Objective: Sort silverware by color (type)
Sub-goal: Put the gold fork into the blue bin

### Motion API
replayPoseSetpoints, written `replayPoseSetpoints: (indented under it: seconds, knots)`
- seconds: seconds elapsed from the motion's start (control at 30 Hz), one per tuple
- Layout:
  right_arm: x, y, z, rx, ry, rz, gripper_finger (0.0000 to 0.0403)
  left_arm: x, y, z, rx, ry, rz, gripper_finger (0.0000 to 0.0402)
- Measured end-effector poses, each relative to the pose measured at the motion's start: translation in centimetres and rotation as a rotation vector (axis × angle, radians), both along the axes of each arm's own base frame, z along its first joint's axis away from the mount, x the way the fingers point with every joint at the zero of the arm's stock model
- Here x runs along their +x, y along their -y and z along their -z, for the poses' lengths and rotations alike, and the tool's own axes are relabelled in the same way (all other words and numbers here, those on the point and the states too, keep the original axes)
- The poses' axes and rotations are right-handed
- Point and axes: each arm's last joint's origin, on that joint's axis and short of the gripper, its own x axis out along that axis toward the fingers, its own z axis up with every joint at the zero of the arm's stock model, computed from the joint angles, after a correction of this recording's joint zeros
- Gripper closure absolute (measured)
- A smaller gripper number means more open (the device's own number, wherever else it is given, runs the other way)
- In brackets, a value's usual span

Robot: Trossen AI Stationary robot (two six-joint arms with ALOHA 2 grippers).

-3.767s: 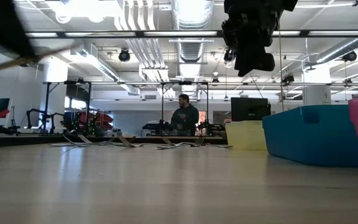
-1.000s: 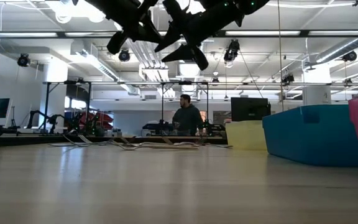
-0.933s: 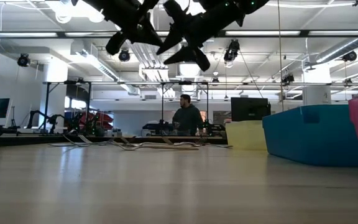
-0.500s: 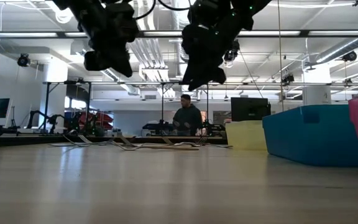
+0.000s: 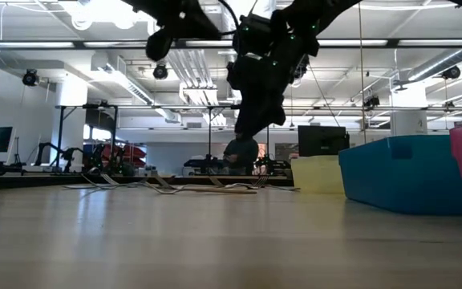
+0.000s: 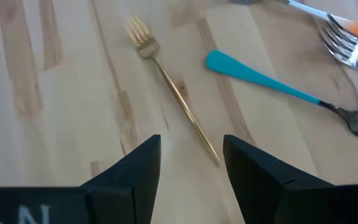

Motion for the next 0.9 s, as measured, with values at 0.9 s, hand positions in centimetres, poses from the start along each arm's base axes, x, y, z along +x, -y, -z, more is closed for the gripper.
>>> replayPoseSetpoints:
  seconds: [0.9]
  knots:
    - [0.1, 0.2, 0.1, -0.003, 0.007, -0.003, 0.0241, -5.1, 0.2, 9.1, -0.299, 0.615, -0.17, 0.0401]
